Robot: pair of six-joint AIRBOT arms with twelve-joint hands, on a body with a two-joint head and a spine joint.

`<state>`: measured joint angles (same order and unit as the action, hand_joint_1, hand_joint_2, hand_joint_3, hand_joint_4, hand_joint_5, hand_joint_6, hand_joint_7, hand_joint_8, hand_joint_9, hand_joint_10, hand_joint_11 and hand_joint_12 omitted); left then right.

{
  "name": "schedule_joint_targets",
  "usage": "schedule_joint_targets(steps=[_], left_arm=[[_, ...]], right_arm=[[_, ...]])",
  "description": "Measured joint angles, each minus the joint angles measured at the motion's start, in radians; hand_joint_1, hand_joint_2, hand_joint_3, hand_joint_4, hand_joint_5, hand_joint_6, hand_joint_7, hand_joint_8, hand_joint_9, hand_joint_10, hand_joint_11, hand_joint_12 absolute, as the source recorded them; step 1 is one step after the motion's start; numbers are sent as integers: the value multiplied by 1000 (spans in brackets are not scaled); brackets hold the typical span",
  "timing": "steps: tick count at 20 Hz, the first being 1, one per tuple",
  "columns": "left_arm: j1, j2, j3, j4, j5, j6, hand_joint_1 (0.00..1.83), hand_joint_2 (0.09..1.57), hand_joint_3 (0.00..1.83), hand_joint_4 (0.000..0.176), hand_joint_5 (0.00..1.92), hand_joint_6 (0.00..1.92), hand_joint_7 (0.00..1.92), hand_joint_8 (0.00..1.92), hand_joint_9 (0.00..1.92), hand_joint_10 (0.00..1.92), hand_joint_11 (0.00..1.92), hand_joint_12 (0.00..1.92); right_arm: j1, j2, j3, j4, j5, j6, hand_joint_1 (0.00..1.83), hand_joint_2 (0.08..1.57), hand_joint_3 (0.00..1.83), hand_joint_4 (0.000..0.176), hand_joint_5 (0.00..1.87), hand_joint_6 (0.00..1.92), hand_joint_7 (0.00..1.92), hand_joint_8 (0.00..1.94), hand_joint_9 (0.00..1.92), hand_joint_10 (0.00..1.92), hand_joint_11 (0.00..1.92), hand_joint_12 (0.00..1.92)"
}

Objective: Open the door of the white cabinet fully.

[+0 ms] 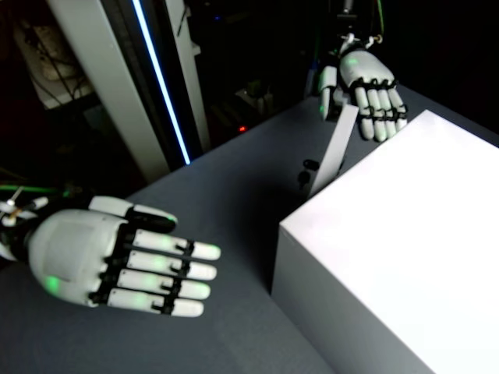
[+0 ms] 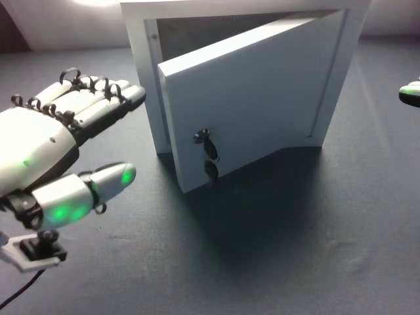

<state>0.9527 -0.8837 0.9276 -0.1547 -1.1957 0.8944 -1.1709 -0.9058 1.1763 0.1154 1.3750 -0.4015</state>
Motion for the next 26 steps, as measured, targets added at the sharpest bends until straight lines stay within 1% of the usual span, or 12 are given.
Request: schedule_joint_targets(steps=[2,3,5,7,9,13,16,19,20,21,24,26], left_arm=[[-11,-6,2,9,3,0,125,1471,1,0,116,3,139,3,154,5,0,473],[-24,-21,10,19,11,-2,136,1482,3,0,109,1,131,1,147,1,0,445],[-36,-30,16,32,18,-4,154,1488,2,0,103,2,116,2,129,2,0,393],[-50,-37,22,36,35,-5,171,1489,0,0,101,1,106,0,121,1,0,417],[-55,-39,24,37,39,-5,54,1487,0,0,98,2,106,4,140,5,0,612],[-64,-48,26,51,44,-11,104,1480,0,0,126,6,138,6,165,5,0,679],[-64,-48,24,70,44,-26,76,1497,2,0,91,1,68,1,103,1,0,548],[-64,-48,24,84,43,-35,131,1492,0,0,125,5,96,3,115,1,0,522],[-64,-48,23,92,43,-37,140,1493,0,0,130,4,97,2,106,4,0,456],[-66,-48,21,97,44,-40,128,1500,2,0,148,6,136,9,150,13,0,502],[-77,-50,18,138,43,-57,91,1501,0,0,119,2,120,1,108,5,0,371],[-78,-50,18,146,43,-59,129,1495,0,0,123,3,124,2,118,6,0,406]], right_arm=[[0,0,0,0,0,1,517,1400,0,0,368,0,356,0,256,0,193,105],[0,0,0,0,-3,1,550,1400,0,0,374,2,361,2,262,2,196,102],[0,0,0,0,-5,2,526,1398,0,0,367,0,360,0,257,0,189,92],[0,0,0,0,-5,3,529,1397,0,0,369,2,361,1,257,1,190,89],[0,0,0,0,-5,4,553,1394,0,0,373,2,363,1,269,4,208,91],[0,0,0,0,-5,5,573,1407,4,0,360,0,352,0,267,0,210,82],[0,0,0,0,-5,5,570,1407,3,0,364,1,357,2,262,0,200,75],[0,0,0,0,-5,6,541,1401,0,0,364,1,363,3,268,3,212,75],[0,0,0,0,-5,6,543,1402,0,0,367,2,365,3,274,6,219,77],[0,-1,0,0,-5,6,570,1401,0,0,370,2,368,3,276,4,220,73],[0,0,0,0,-5,7,525,1407,4,0,368,2,370,2,283,4,227,66],[0,0,0,0,-5,7,520,1404,2,0,370,2,370,2,284,4,229,66]])
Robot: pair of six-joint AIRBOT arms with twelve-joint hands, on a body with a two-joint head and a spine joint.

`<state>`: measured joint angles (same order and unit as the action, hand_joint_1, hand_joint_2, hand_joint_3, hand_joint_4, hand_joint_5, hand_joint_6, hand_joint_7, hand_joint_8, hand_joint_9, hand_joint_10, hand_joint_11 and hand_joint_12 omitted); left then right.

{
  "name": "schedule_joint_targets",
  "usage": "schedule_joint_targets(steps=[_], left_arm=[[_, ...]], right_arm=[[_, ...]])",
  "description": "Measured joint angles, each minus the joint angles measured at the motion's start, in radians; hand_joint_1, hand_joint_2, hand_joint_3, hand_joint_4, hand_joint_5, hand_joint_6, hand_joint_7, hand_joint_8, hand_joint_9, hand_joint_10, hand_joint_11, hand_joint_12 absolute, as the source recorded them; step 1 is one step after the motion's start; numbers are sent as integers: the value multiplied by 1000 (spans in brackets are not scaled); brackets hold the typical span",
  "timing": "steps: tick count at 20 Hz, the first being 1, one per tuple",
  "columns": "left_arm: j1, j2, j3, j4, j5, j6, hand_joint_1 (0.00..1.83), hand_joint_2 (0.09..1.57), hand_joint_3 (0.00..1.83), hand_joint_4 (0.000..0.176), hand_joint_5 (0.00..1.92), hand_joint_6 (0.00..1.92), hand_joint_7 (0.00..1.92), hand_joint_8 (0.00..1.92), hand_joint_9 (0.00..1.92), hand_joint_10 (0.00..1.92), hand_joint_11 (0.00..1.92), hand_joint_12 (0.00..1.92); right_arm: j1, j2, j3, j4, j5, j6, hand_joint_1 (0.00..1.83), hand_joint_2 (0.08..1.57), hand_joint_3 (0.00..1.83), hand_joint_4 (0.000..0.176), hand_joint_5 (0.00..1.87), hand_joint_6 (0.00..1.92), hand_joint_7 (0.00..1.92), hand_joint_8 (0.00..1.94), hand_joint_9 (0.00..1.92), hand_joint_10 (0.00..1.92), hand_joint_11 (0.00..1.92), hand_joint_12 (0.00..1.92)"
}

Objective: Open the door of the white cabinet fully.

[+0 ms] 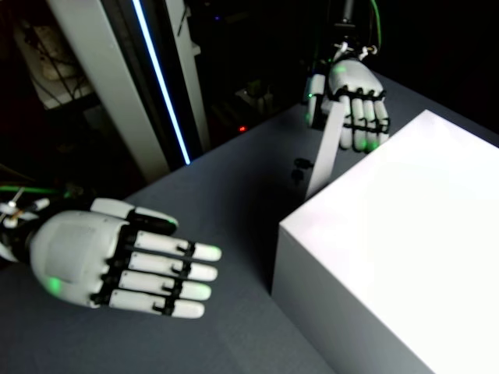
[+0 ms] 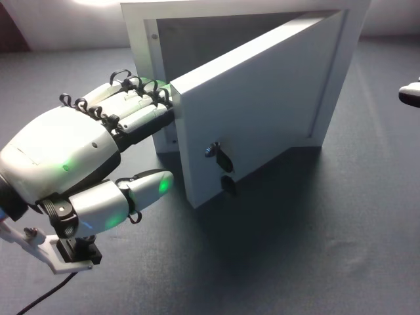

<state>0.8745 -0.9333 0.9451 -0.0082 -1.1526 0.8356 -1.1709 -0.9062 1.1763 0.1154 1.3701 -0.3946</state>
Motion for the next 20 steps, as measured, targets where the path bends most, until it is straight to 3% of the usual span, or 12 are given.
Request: schedule_joint_targets(steps=[1,6,10,15,20], left_arm=[[0,-3,0,4,1,-2,131,1489,0,0,135,2,170,4,162,6,0,516],[-15,-21,0,40,24,-21,252,1475,0,0,172,8,197,6,200,10,0,622],[-38,-36,6,72,56,-26,319,1467,0,0,190,2,167,1,146,2,0,339],[-63,-51,18,106,97,-53,277,1482,3,0,160,0,149,1,154,3,27,328],[-117,-82,34,203,158,-81,455,1456,0,0,242,8,215,7,221,9,95,380]], right_arm=[[0,0,0,0,0,0,558,1407,0,0,368,0,370,1,279,1,227,60],[0,0,2,0,-2,2,535,1407,1,0,371,2,367,1,284,3,233,53],[0,-2,2,0,0,2,483,1425,4,0,355,1,365,2,294,4,255,53],[0,-3,2,0,0,3,508,1419,0,0,369,4,370,1,300,3,263,50],[0,-4,2,-1,-1,4,579,1403,0,0,376,3,369,1,281,1,244,31]])
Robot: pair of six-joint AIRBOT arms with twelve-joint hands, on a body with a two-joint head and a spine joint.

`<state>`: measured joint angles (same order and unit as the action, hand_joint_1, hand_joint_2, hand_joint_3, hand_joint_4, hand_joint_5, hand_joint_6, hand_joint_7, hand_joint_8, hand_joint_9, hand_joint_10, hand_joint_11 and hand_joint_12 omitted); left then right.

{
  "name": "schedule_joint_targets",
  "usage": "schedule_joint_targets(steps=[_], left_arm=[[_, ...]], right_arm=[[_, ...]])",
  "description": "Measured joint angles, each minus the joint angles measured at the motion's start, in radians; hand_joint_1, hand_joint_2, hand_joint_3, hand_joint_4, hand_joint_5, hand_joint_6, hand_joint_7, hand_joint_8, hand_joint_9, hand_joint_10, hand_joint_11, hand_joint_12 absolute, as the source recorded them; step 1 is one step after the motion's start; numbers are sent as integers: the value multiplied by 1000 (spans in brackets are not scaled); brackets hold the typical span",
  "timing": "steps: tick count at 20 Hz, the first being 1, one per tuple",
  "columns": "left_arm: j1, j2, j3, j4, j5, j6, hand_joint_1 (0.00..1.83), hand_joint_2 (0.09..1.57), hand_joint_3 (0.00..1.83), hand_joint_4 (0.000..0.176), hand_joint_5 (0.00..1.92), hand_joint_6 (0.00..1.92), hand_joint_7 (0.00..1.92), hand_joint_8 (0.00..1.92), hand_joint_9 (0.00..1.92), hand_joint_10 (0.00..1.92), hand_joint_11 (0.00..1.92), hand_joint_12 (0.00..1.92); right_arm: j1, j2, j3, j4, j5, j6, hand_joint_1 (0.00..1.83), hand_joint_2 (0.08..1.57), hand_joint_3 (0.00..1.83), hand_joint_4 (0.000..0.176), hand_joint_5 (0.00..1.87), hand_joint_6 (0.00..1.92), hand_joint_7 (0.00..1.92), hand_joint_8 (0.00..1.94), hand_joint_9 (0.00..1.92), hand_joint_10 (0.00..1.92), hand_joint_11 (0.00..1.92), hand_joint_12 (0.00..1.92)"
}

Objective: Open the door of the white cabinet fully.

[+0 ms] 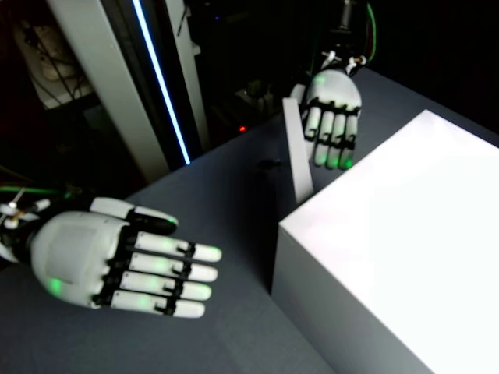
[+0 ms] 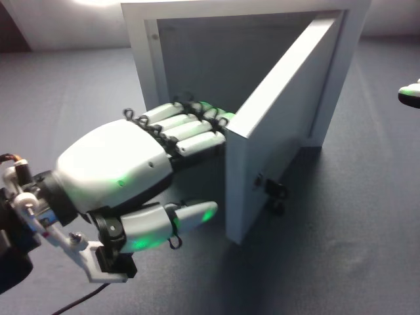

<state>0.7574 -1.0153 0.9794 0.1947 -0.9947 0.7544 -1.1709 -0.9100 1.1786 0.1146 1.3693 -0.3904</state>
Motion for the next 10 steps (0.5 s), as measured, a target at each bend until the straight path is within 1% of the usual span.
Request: schedule_joint_targets(steps=[1,3,4,5,7,9,10], left_arm=[[-11,-7,3,12,13,-3,407,1462,0,0,214,3,194,4,207,2,74,378],[-27,-12,5,32,40,-5,415,1450,0,0,215,3,208,8,221,7,88,385],[-38,-15,9,48,46,-9,447,1446,0,0,233,7,227,10,236,9,109,393],[-51,-22,13,55,51,-14,403,1456,1,0,229,3,227,6,236,6,115,389],[-75,-42,27,85,60,-39,403,1449,0,0,246,7,235,5,239,3,120,381],[-97,-66,45,125,84,-73,488,1421,0,0,273,8,258,7,245,3,122,355],[-107,-71,45,132,91,-76,461,1426,0,0,250,2,235,3,222,1,110,335]], right_arm=[[0,0,0,1,0,0,618,1396,0,0,383,4,376,3,284,1,246,30],[0,0,0,0,1,0,598,1394,0,0,382,2,375,0,287,1,245,27],[0,0,0,0,0,0,635,1388,0,0,392,4,382,2,290,2,249,27],[0,-1,0,1,0,0,658,1389,0,0,392,3,380,1,286,0,243,24],[0,-1,0,-3,1,0,640,1397,1,0,388,0,381,1,295,3,259,29],[0,-1,1,-3,0,0,631,1389,0,0,399,4,389,4,306,6,270,33],[0,-1,2,-3,2,0,625,1380,0,0,408,7,395,5,314,8,274,34]])
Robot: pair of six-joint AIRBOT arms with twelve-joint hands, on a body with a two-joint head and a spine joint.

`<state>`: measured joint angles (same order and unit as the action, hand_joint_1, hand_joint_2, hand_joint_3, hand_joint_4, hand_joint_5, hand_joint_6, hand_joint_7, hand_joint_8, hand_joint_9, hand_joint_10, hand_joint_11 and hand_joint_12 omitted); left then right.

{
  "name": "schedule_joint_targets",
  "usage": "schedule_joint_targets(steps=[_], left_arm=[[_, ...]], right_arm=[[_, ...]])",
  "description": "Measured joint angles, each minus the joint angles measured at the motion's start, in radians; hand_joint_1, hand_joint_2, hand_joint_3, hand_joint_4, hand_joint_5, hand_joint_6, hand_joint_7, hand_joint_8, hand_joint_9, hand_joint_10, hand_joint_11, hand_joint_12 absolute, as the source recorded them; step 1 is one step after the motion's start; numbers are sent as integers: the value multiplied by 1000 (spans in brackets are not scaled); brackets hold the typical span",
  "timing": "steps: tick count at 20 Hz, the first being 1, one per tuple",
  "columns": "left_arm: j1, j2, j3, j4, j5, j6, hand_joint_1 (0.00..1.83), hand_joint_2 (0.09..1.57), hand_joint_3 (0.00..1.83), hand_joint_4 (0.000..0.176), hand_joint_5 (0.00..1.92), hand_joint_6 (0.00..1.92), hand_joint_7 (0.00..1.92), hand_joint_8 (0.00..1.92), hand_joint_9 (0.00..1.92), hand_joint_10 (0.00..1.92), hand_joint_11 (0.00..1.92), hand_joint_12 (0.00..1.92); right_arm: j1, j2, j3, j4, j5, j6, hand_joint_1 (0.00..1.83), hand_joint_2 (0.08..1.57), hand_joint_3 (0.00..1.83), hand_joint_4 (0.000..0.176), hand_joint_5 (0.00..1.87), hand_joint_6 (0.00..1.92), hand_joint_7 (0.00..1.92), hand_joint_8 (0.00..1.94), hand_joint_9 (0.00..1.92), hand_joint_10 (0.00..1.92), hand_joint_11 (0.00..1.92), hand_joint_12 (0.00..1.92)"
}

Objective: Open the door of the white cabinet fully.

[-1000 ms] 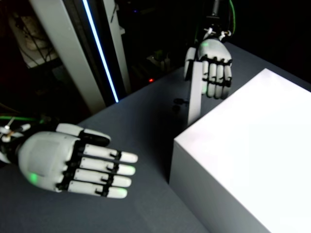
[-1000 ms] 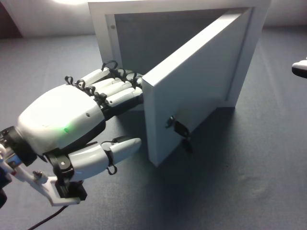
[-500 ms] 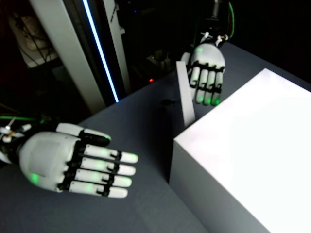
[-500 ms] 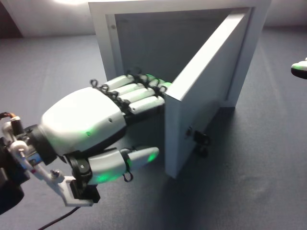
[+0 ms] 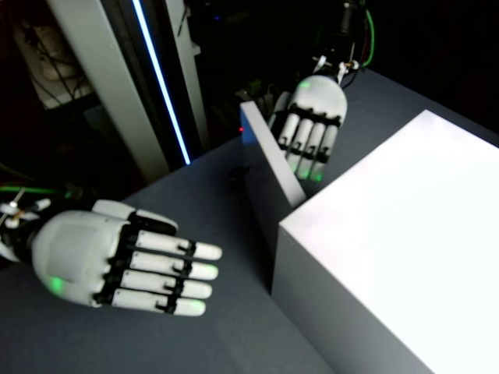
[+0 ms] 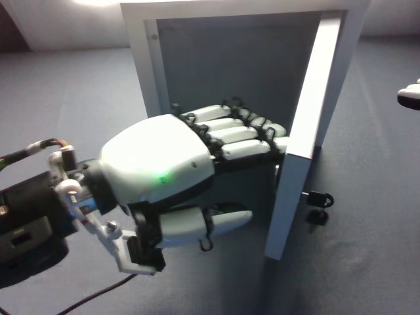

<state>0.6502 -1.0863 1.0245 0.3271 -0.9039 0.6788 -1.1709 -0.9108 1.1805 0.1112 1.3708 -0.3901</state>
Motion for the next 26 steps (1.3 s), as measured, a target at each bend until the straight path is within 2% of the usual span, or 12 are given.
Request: schedule_joint_targets(steps=[3,6,9,11,13,15,17,18,20,23,25,26], left_arm=[[-21,-10,3,33,10,-1,347,1474,14,0,255,3,200,3,173,3,53,303],[-36,-25,10,43,23,-4,413,1435,0,0,297,9,237,10,189,7,64,296],[-53,-52,24,74,24,-22,266,1448,0,0,270,0,237,1,193,0,105,259],[-58,-59,26,79,24,-23,399,1419,0,0,211,1,181,1,161,0,118,242],[-58,-57,27,77,23,-23,265,1461,10,0,158,3,144,4,134,1,102,226],[-49,-50,26,72,15,-28,91,1511,18,0,229,13,175,6,142,1,109,211],[-31,-20,14,65,13,-34,191,1510,1,0,270,8,198,3,150,6,93,197],[-25,-6,8,61,13,-34,357,1476,0,0,245,11,173,7,132,9,75,185],[4,31,-8,37,-12,-33,410,1463,0,0,234,6,181,8,165,12,116,176],[57,90,-38,-10,-38,-32,184,1515,9,0,161,1,108,1,110,1,67,164],[116,138,-62,-65,-70,-25,314,1493,0,0,163,2,131,8,140,9,69,202],[139,159,-74,-96,-83,-10,245,1511,3,0,163,1,145,8,144,6,49,204]], right_arm=[[0,-3,2,1,0,0,593,1390,1,0,388,1,377,0,295,2,257,25],[0,-5,2,-1,-1,0,609,1383,0,0,395,3,382,5,312,6,273,29],[0,-5,4,1,-1,0,592,1382,0,0,407,5,399,8,319,4,274,27],[0,-5,4,-1,-1,0,613,1386,1,0,409,4,406,6,322,3,276,26],[0,-5,4,0,-1,0,625,1385,0,0,408,2,407,4,320,1,275,24],[0,-6,4,-4,-1,1,589,1380,0,0,409,2,399,3,325,3,293,29],[0,-6,4,-3,-2,5,589,1379,0,0,403,0,389,0,309,0,279,22],[0,-6,4,-3,-2,6,593,1381,0,0,402,0,384,0,311,1,281,22],[0,-6,4,-9,-1,11,616,1385,1,0,394,0,377,0,312,0,283,21],[0,-5,4,-19,-1,26,622,1396,3,0,391,0,384,2,304,0,274,15],[0,1,4,-26,-1,27,557,1399,4,0,390,1,388,1,294,1,268,11],[0,6,3,-27,-1,27,560,1396,1,0,390,1,387,0,289,0,271,12]])
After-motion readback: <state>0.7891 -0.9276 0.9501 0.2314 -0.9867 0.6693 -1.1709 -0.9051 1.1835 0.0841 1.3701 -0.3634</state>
